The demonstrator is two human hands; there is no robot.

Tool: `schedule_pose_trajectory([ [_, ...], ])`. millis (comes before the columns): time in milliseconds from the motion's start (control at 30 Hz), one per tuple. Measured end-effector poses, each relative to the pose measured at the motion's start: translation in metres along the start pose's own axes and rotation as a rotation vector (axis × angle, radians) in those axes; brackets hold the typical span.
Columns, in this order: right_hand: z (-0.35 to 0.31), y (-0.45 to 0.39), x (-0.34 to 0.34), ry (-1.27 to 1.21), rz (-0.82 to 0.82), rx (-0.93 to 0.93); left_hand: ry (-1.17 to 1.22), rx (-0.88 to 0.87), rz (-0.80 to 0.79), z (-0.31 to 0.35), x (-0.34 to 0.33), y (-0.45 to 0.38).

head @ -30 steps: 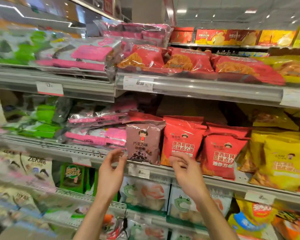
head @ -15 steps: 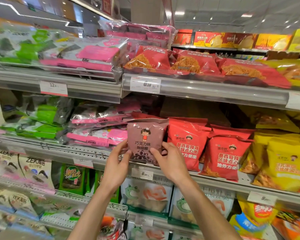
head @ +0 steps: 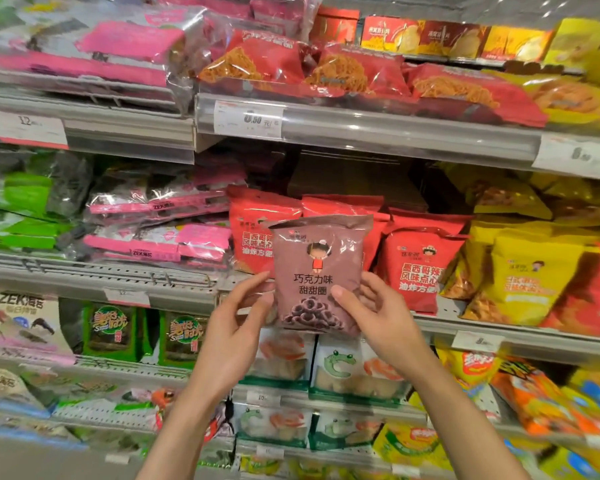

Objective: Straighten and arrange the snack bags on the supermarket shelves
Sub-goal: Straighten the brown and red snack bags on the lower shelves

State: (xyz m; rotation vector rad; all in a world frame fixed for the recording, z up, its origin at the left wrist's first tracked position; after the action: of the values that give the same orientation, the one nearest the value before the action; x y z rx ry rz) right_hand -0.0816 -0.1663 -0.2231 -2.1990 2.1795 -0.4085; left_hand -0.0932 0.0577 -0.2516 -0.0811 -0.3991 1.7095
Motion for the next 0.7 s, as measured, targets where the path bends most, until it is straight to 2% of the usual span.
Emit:
schedule_pose_trajectory([
  [333,0.047,0.081,0.128,-0.142,0.269,-0.061,0.053,0.098,-0.036,0.007,-0.085,0.053],
  [433,0.066,0.108,0.176,-0.110,0.332,-0.090,0.062,0.122,-0.053,0.021,-0.120,0.074],
  [700,0.096,0.177,0.325,-0.147,0.474,-0.152,0.134,0.149,-0.137,0.073,-0.271,0.128],
])
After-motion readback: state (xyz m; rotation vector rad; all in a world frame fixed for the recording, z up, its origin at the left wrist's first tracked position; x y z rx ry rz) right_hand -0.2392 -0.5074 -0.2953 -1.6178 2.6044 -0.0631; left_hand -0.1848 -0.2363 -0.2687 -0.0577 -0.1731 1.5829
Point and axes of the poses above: each hand's wrist, its own y-axis away from the middle knuckle, its own x-axis out of the back of the hand, z = x × y, the point moved 1 cm from there along -y, towards the middle knuckle, and after that the axes turned 3 degrees about z, right-handed, at the moved point
